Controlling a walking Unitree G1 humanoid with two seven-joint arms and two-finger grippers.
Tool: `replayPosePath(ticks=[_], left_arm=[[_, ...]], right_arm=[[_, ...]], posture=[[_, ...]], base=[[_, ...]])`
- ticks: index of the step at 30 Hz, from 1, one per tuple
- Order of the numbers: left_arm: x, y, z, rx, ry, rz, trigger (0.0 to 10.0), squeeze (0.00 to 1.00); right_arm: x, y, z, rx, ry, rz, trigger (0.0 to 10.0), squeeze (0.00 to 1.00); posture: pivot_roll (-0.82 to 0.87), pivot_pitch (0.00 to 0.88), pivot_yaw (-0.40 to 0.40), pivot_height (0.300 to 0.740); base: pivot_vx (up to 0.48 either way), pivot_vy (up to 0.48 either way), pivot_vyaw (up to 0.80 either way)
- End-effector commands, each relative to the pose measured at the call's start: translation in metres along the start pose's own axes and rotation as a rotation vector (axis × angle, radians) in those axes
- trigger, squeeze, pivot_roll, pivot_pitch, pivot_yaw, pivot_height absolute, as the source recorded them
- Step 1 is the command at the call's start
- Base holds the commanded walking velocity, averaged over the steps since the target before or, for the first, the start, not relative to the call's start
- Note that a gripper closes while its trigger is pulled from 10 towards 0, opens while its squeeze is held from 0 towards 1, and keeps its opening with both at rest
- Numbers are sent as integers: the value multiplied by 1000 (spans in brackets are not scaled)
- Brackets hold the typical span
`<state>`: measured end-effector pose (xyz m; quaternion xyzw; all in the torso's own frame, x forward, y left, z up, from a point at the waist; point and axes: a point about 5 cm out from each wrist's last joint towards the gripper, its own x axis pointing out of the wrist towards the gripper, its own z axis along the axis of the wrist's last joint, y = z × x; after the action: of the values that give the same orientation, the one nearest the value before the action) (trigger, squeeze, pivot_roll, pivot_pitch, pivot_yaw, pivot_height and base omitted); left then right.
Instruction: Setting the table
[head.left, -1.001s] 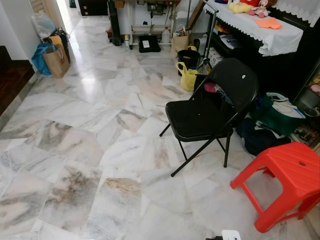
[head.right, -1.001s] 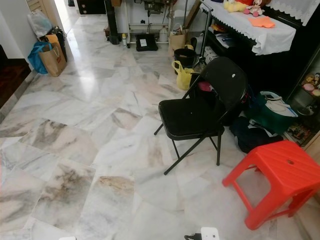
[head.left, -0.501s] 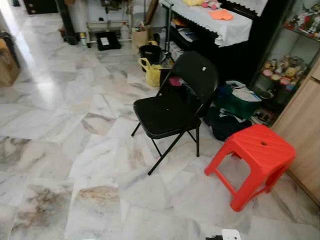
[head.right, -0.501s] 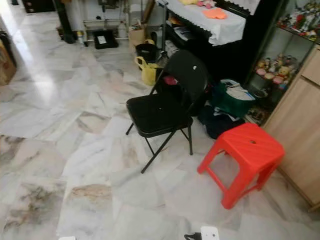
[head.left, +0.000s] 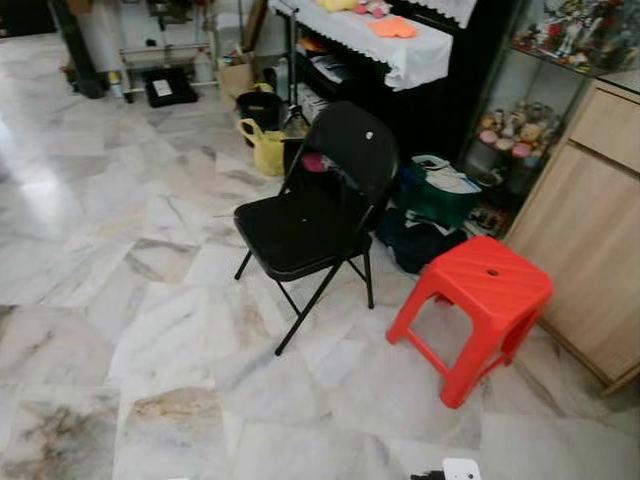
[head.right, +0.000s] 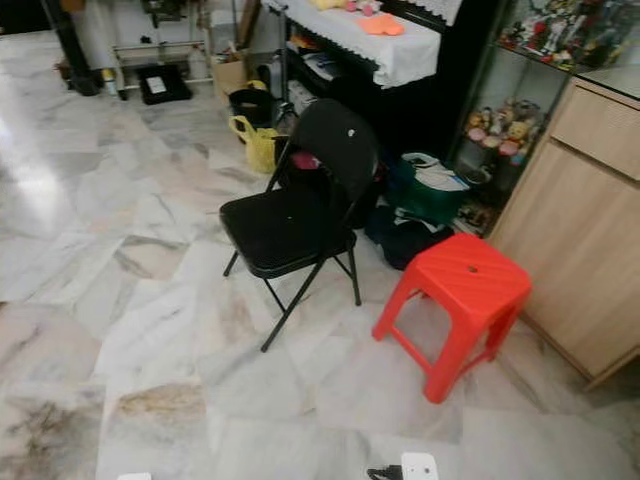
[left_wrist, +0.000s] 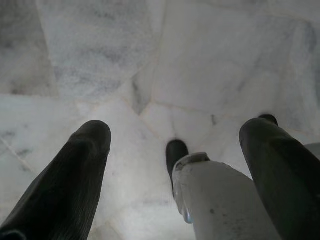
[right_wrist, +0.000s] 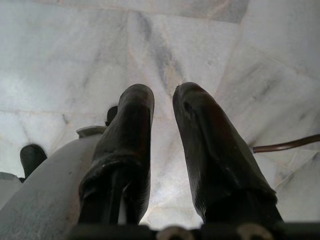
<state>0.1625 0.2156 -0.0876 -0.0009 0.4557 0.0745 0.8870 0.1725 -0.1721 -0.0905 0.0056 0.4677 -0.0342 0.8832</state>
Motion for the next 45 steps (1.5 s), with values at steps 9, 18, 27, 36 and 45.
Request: replayPosePath(ticks=[9,18,27,36,45], left_arm=[[6,9,30,70,-3,-42,10000,0],[5,9,26,110,11,-44,10000,0],[4,12,20,99,23,-31,10000,0],[4,13,18,75,25,-31,10000,0],[3,13,17,75,27,-34,10000,0]], right_arm=[[-6,-40,-15,85,88,49,10000,0],[-6,-41,-16,118,90,34,10000,0],[-6,-41,-15,136,84,25,10000,0],[-6,-42,-15,154,84,16,10000,0],[-6,-42,-15,158,81,13,10000,0]], posture=[[39,0,11,740],[42,0,13,740],[39,0,16,740],[35,0,18,740],[35,0,17,740]], base=[[0,0,-756],[0,0,-756],[0,0,-756],[0,0,-758],[0,0,-758]])
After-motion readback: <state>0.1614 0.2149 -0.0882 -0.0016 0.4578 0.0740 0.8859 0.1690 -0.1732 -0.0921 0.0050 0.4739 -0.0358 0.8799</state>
